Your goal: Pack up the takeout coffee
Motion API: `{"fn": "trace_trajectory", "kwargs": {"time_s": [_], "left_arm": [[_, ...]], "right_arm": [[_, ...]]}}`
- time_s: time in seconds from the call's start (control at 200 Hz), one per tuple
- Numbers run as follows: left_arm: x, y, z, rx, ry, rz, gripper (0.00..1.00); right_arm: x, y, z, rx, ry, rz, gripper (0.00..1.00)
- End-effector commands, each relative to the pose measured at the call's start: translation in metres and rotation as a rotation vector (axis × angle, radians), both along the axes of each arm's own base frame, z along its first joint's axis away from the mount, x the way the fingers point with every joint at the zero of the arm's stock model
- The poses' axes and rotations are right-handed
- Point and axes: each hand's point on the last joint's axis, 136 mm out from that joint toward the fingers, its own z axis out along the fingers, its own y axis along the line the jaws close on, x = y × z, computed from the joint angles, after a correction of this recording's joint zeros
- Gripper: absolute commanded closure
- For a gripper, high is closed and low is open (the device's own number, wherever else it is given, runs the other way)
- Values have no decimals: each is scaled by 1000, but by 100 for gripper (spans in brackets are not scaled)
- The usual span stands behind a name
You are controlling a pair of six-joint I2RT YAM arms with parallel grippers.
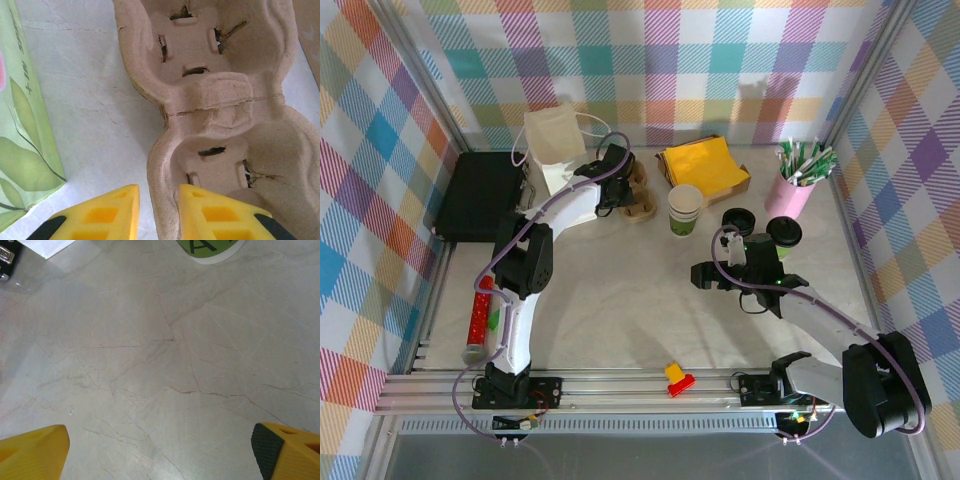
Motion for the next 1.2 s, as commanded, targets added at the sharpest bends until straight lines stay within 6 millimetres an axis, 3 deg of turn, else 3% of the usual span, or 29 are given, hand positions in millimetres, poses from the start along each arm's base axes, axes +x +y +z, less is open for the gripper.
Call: {"fn": "trace_trajectory", "kwargs": {"time_s": [0.0, 0.3, 0.795, 0.94, 1.195], "left_arm": [[-4, 2, -10, 12, 34, 12, 74], [-1, -1, -15, 9, 43, 11, 75], [1, -3, -13, 17, 41, -4, 85], [1, -1, -13, 27, 44, 8, 75], [0, -4, -22, 17, 65, 10, 73]], "right_arm": [[5, 4, 8, -8, -27, 20, 5], [6, 5, 7, -14, -20, 22, 5], [6, 6, 4, -21, -10, 28, 5], [6, 6, 3, -26, -6, 28, 5], [7, 6, 2, -31, 0, 28, 5]]}}
